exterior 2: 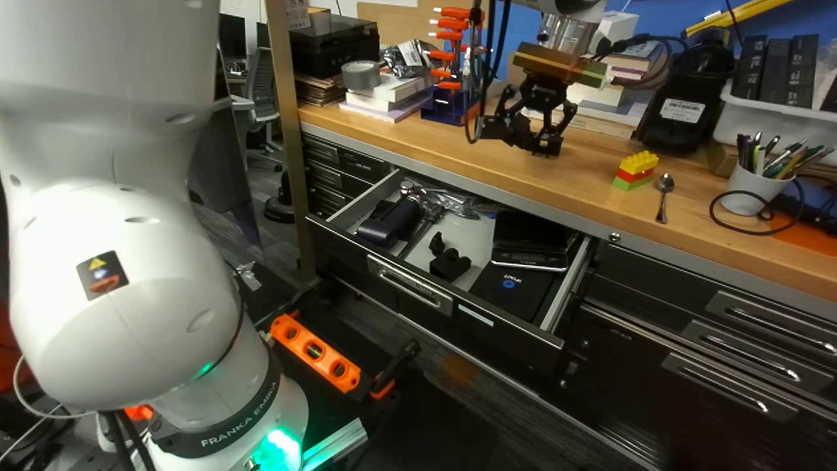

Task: Pick up the black objects from the countertop, put them in the drawer and close the drawer.

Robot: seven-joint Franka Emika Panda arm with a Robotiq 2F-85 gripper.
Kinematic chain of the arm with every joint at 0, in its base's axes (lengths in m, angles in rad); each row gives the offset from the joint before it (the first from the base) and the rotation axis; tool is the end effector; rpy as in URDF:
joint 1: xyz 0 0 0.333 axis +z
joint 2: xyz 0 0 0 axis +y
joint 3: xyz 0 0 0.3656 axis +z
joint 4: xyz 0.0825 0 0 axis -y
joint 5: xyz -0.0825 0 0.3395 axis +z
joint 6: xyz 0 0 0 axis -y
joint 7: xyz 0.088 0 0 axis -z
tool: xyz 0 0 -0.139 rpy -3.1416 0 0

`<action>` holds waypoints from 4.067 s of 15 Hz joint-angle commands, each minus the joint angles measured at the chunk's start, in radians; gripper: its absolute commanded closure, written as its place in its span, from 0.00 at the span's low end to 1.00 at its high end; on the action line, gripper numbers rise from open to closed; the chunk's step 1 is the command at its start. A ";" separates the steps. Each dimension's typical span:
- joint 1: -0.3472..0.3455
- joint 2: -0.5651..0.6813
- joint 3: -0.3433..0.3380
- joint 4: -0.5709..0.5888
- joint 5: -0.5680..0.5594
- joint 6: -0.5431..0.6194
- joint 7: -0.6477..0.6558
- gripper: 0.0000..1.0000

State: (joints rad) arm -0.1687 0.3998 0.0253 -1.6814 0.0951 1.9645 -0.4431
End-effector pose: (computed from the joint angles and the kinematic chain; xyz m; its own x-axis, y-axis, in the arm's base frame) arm 0.6209 -0.0825 0.3960 0.9639 0.2576 -0.0670 0.2471 -0.9596 -0.1344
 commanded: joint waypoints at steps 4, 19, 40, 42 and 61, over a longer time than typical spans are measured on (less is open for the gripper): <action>0.051 -0.333 -0.003 -0.405 0.086 0.112 0.080 0.76; 0.210 -0.363 0.049 -0.959 0.312 0.654 0.302 0.76; 0.198 -0.065 0.050 -0.846 0.194 0.803 0.417 0.37; 0.206 -0.081 0.038 -0.851 0.167 0.799 0.448 0.23; 0.191 -0.431 -0.037 -0.575 -0.166 0.328 0.473 0.00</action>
State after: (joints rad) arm 0.0372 -0.0847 -0.0134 -2.3754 -0.0750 2.3393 0.1138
